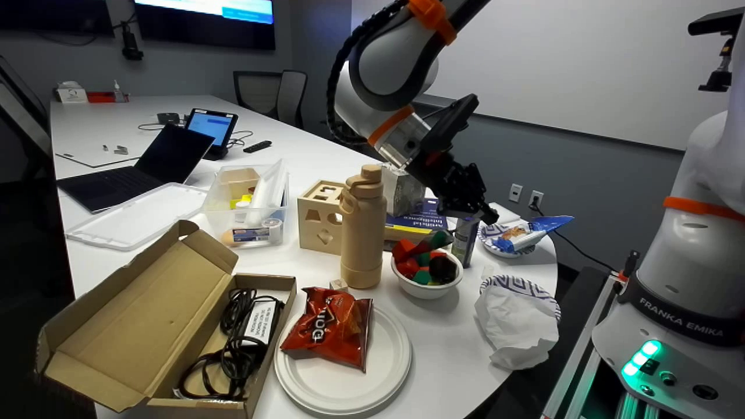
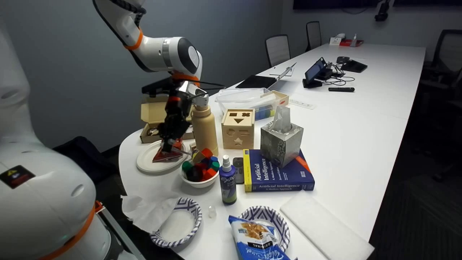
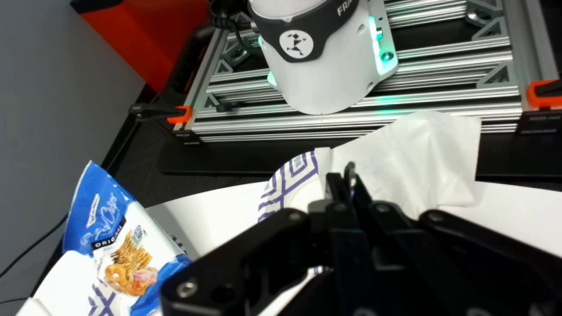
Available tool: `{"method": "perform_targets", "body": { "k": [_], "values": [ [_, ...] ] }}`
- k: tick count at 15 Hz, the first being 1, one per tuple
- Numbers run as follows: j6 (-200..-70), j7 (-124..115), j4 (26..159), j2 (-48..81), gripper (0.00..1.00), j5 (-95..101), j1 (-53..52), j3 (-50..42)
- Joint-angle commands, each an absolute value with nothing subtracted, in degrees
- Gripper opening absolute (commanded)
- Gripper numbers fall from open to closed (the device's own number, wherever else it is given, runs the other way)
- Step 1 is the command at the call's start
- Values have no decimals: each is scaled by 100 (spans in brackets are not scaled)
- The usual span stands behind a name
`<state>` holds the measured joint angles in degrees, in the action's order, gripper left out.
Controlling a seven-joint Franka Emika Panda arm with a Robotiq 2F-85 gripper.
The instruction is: Stir the white bowl with the kitchen utensil
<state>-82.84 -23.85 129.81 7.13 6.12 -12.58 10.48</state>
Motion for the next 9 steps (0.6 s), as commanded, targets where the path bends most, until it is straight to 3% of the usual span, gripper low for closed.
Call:
{"method": "perform_targets", "body": {
  "k": [1,9],
  "values": [
    [-7756,-2334,13252,-190,1,441,-1289,1111],
    [-8065,-625,13625,-649,1,-862,-1300,1251]
  ]
}}
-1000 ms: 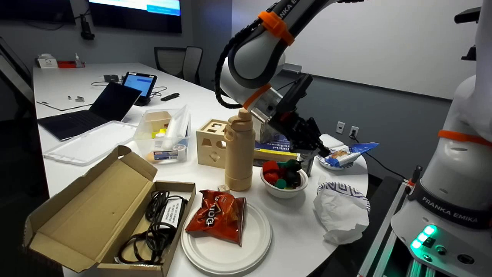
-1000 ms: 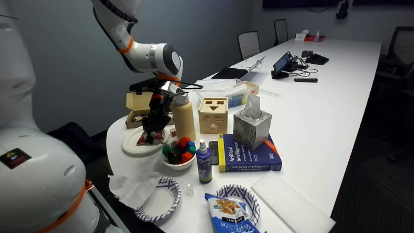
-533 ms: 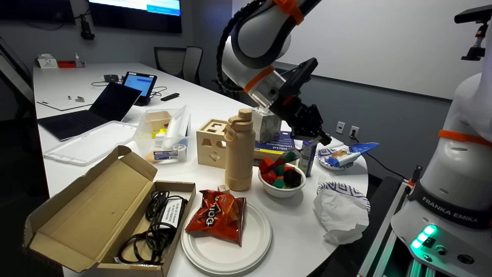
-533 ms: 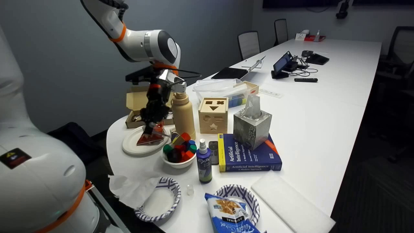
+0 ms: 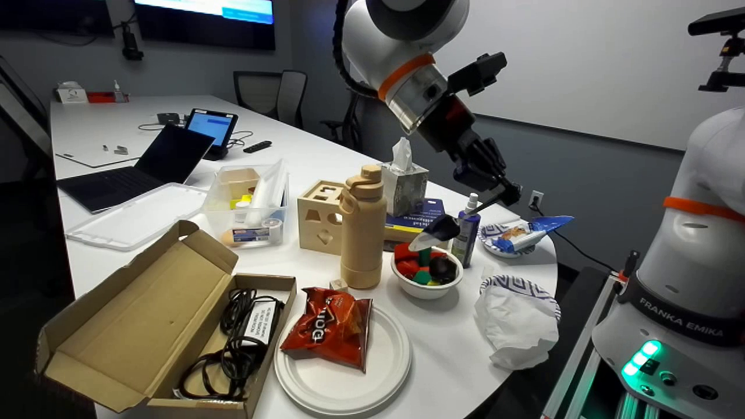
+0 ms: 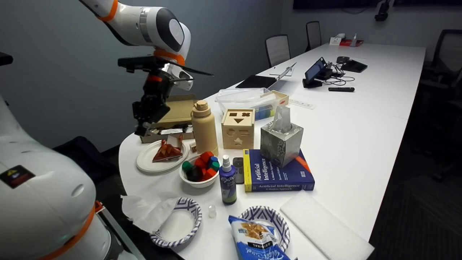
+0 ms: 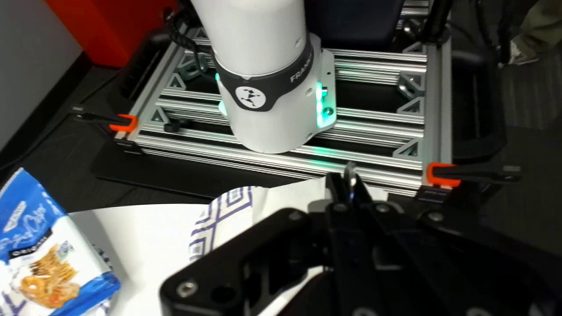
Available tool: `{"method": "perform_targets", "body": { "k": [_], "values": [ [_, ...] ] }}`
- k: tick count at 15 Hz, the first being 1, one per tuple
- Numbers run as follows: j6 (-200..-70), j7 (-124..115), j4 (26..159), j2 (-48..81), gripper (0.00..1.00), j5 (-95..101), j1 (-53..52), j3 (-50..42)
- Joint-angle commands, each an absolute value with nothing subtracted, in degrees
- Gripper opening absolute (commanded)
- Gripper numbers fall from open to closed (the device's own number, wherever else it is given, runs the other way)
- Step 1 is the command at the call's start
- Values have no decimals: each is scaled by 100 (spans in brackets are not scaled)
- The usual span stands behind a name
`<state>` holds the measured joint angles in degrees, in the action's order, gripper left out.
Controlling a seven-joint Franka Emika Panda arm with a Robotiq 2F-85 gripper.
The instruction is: Stir the white bowl with the kitchen utensil
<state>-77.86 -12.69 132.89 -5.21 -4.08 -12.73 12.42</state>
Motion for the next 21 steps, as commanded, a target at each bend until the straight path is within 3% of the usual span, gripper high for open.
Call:
{"method": "perform_targets", "body": {
  "k": [1,11,21],
  "values": [
    [-8247,-404,13717,-526,1,-1042,-1307,1255],
    [-11407,1461,14438,593,1,-2934,-1328,1470],
    [-11735,2453,14780,511,1,-3449,-1266,1534]
  ]
}}
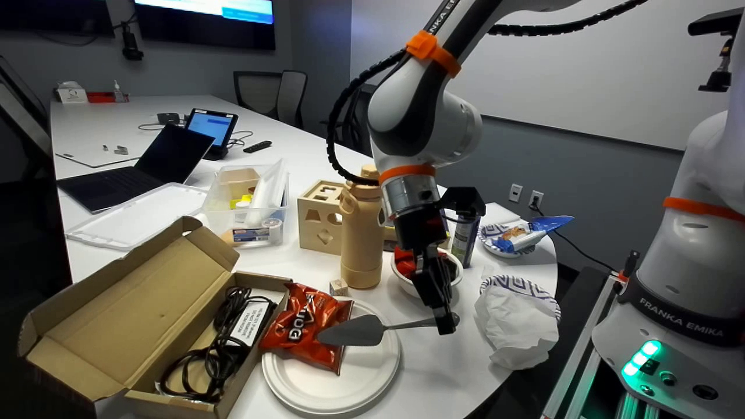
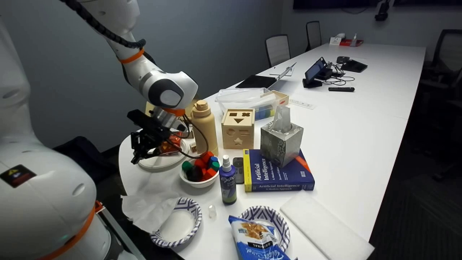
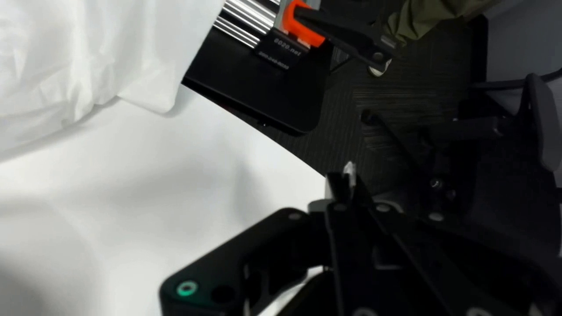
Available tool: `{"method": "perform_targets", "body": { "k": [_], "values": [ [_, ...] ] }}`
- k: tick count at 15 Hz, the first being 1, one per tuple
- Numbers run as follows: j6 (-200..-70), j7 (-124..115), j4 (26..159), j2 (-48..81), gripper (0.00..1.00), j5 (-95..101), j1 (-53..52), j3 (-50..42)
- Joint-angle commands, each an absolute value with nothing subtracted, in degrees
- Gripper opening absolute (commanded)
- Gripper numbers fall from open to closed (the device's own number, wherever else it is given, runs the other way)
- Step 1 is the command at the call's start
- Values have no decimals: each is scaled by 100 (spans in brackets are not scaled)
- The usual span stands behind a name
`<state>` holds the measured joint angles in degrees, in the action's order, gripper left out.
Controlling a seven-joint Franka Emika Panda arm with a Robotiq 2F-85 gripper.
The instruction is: Stir the white bowl with the kitchen utensil
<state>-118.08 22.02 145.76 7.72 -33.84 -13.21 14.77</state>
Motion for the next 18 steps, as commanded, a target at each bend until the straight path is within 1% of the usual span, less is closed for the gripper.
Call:
{"method": "perform_targets", "body": {
  "k": [1,9,18],
  "values": [
    [-11633,2455,14808,444,1,-3392,-1264,1530],
    [-11689,3481,14589,858,1,-3520,-1248,1574],
    [-12675,3164,14251,1404,1,-3302,-1311,1719]
  ]
}}
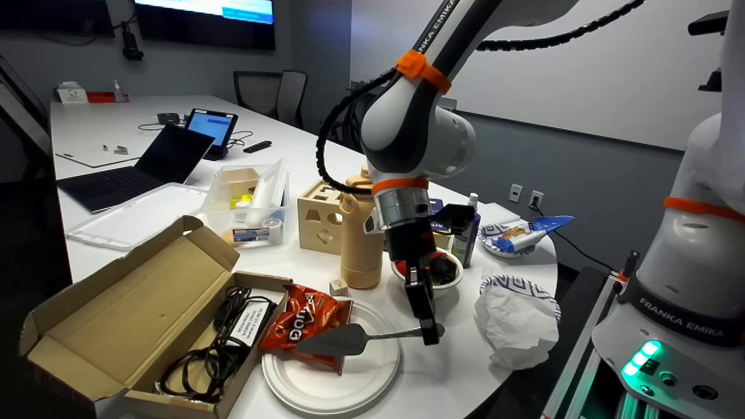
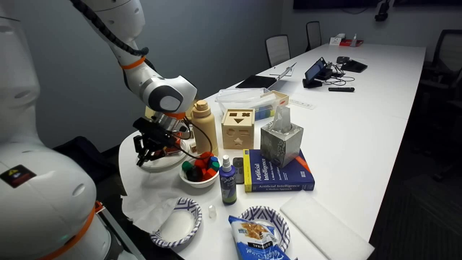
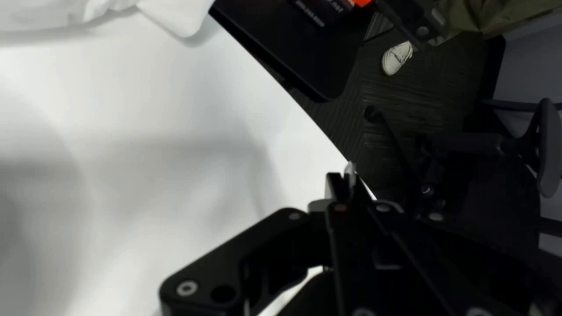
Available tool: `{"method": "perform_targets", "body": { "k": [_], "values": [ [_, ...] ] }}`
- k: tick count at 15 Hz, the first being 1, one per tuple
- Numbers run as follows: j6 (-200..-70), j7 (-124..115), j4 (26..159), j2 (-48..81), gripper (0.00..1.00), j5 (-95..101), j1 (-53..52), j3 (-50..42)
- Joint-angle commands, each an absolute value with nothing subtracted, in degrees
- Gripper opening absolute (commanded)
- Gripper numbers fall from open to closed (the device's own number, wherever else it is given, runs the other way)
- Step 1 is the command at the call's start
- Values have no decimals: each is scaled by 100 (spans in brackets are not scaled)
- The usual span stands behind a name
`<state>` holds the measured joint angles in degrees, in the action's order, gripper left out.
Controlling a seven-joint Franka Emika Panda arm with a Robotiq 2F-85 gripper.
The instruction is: Stir the white bowl with the kitchen utensil
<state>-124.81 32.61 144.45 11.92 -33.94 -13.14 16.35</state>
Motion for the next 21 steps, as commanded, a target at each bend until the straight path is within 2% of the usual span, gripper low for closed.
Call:
{"method": "perform_targets", "body": {
  "k": [1,2,3,5,12,13,21],
  "values": [
    [-12639,3188,14224,1425,1,-3276,-1283,1735],
    [-12594,3189,14195,1457,29,-3260,-1255,1742],
    [-12649,3191,14205,1461,31,-3274,-1246,1746],
    [-12843,3066,14239,1479,43,-3286,-1256,1732],
    [-13473,2634,14261,1650,97,-3225,-1246,1750],
    [-13525,2554,14266,1657,100,-3184,-1246,1742],
    [-13337,610,14746,428,100,-2590,-1504,1825]
  ]
}}
